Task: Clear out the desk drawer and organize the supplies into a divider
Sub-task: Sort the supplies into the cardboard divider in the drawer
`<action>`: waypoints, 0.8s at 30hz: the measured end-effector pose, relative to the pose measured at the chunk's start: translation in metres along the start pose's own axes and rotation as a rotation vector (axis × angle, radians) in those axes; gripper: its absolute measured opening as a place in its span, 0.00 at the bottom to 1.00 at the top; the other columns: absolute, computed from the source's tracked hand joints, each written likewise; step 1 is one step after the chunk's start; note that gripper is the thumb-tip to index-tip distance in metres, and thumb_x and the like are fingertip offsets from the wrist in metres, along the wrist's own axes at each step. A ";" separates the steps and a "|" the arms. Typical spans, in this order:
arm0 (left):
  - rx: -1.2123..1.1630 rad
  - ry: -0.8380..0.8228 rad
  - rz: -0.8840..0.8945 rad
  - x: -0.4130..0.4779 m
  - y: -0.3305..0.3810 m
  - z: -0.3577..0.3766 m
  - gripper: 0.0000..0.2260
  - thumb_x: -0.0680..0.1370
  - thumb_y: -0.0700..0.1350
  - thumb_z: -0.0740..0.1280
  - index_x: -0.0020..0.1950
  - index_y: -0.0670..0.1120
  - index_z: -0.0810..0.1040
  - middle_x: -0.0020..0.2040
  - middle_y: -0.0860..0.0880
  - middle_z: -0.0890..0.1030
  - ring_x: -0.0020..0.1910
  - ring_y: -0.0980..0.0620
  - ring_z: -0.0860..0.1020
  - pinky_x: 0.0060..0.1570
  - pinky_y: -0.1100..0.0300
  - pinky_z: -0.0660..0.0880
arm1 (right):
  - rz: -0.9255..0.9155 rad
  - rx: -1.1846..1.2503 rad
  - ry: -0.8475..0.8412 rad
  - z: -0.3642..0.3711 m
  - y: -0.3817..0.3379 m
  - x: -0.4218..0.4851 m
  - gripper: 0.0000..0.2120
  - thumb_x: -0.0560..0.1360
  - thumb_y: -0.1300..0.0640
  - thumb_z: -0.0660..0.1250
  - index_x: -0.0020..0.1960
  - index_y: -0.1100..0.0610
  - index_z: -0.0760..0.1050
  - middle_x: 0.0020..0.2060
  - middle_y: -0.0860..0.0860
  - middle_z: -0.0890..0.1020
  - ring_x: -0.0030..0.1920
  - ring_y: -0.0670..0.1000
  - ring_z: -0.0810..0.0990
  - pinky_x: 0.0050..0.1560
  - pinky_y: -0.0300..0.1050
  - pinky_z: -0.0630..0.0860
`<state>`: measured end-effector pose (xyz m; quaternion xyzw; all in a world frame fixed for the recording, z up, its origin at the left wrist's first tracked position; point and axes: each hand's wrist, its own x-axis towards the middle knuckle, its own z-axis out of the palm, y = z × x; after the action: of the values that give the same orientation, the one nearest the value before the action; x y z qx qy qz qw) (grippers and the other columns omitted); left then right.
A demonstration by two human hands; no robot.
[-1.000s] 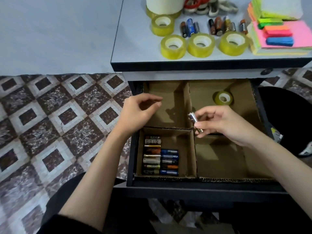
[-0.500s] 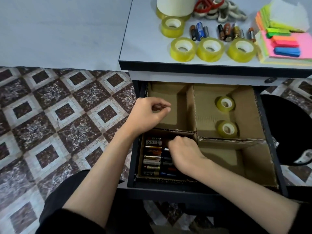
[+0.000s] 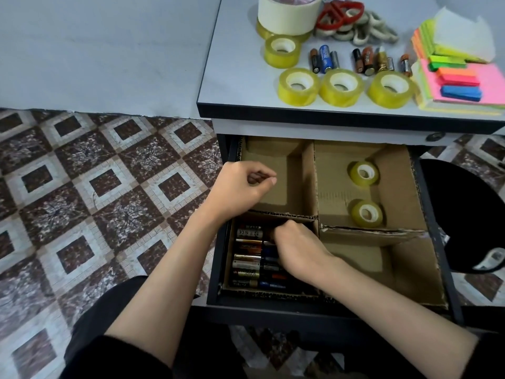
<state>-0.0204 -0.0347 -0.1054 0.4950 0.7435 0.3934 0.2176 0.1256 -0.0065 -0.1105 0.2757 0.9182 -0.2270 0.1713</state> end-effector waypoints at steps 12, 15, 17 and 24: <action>0.009 0.084 0.071 -0.007 -0.011 0.007 0.06 0.73 0.36 0.69 0.48 0.42 0.83 0.44 0.52 0.80 0.43 0.66 0.75 0.46 0.78 0.69 | -0.121 0.248 0.301 -0.022 0.021 -0.022 0.05 0.75 0.62 0.66 0.45 0.57 0.81 0.42 0.49 0.81 0.42 0.45 0.77 0.47 0.41 0.76; 0.074 0.070 0.096 -0.009 -0.013 0.007 0.05 0.72 0.36 0.69 0.46 0.43 0.83 0.45 0.52 0.80 0.45 0.66 0.75 0.47 0.78 0.69 | -0.107 0.261 0.355 -0.039 0.032 -0.036 0.04 0.74 0.62 0.67 0.44 0.56 0.81 0.40 0.46 0.80 0.40 0.42 0.76 0.46 0.37 0.75; 0.137 0.017 0.101 -0.011 -0.010 0.006 0.05 0.72 0.37 0.70 0.46 0.43 0.83 0.48 0.51 0.81 0.47 0.62 0.75 0.51 0.76 0.69 | -0.091 0.249 0.381 -0.050 0.038 -0.045 0.04 0.74 0.62 0.68 0.44 0.56 0.81 0.38 0.44 0.79 0.40 0.41 0.76 0.46 0.36 0.74; 0.302 -0.228 -0.052 -0.014 0.015 -0.006 0.07 0.77 0.42 0.66 0.53 0.46 0.80 0.51 0.51 0.81 0.49 0.60 0.77 0.49 0.72 0.71 | -0.072 0.098 0.462 -0.075 0.061 -0.088 0.04 0.76 0.57 0.65 0.48 0.51 0.79 0.43 0.42 0.78 0.44 0.38 0.74 0.43 0.26 0.68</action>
<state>-0.0098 -0.0465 -0.0907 0.5439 0.7772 0.2129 0.2341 0.2166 0.0395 -0.0289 0.2953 0.9302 -0.2080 -0.0651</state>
